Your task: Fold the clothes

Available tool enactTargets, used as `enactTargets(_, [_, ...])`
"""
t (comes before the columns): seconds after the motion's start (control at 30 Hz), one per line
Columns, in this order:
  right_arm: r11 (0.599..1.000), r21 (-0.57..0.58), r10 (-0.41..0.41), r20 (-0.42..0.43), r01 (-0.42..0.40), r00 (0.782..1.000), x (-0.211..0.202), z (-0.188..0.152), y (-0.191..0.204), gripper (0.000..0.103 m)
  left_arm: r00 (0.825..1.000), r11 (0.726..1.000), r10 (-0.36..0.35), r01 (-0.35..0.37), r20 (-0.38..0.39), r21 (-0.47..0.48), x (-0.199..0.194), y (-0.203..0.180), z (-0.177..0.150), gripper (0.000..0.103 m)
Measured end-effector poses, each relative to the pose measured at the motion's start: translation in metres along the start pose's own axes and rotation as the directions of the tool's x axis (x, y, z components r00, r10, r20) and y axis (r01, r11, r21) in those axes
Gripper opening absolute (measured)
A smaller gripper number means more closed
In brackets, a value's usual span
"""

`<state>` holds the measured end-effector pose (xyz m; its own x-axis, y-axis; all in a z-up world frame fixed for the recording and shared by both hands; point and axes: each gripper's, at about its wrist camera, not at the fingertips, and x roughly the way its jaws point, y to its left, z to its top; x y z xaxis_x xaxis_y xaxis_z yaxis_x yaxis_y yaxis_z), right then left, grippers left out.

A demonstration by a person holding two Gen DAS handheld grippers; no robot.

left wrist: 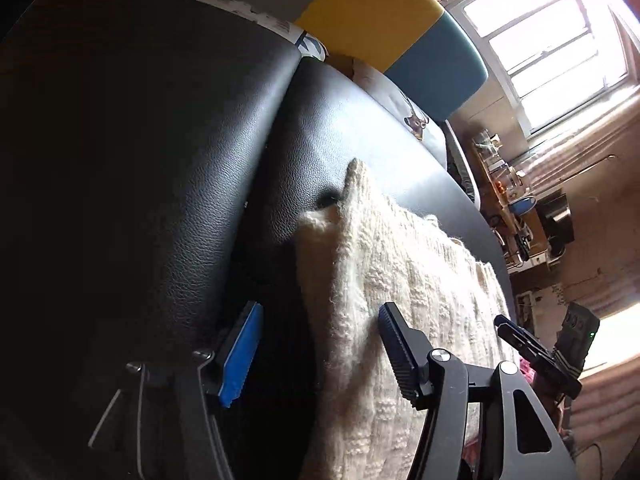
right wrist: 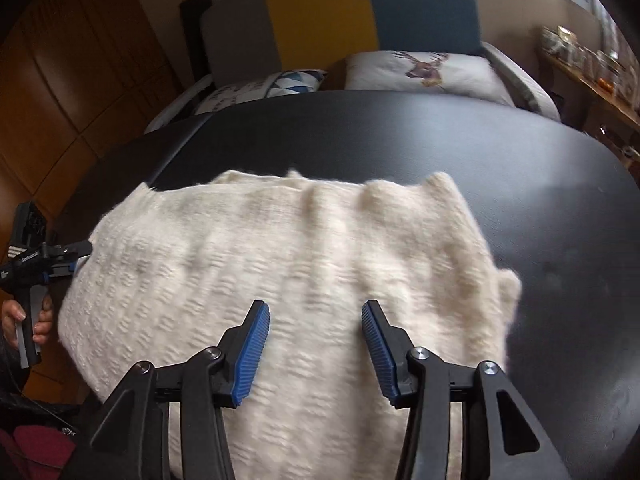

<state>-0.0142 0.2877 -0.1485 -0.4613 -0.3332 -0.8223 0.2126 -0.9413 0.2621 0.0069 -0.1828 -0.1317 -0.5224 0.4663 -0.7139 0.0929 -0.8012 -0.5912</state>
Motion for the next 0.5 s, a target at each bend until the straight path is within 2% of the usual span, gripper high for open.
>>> enactTargets(0.1, [0.996,0.086,0.022,0.011,-0.023,1.000,-0.006,-0.015,-0.019,0.050,1.000,0.999,-0.012,0.012,-0.003,0.038,0.007,-0.012,-0.002,0.086])
enactTargets(0.17, [0.993,0.119,0.017,0.020,-0.019,1.000,-0.007,-0.024,-0.017,0.050,1.000,0.996,0.007,-0.007,-0.001,0.092,0.013,-0.023,-0.003,0.092])
enactTargets(0.3, [0.993,0.089,-0.080,0.041,0.076,0.996,-0.006,-0.031,0.004,0.051,0.996,0.974,0.088,-0.083,-0.015,0.209,0.029,-0.043,0.002,0.098])
enactTargets(0.4, [0.987,0.111,-0.125,0.053,0.119,0.991,-0.002,-0.029,0.016,0.062,0.989,0.949,0.148,-0.133,-0.032,0.288,0.043,-0.057,0.008,0.100])
enactTargets(0.5, [0.980,0.084,-0.186,0.040,0.182,0.982,0.003,-0.027,0.030,0.068,0.977,0.914,0.208,-0.178,-0.043,0.365,0.056,-0.071,0.014,0.100])
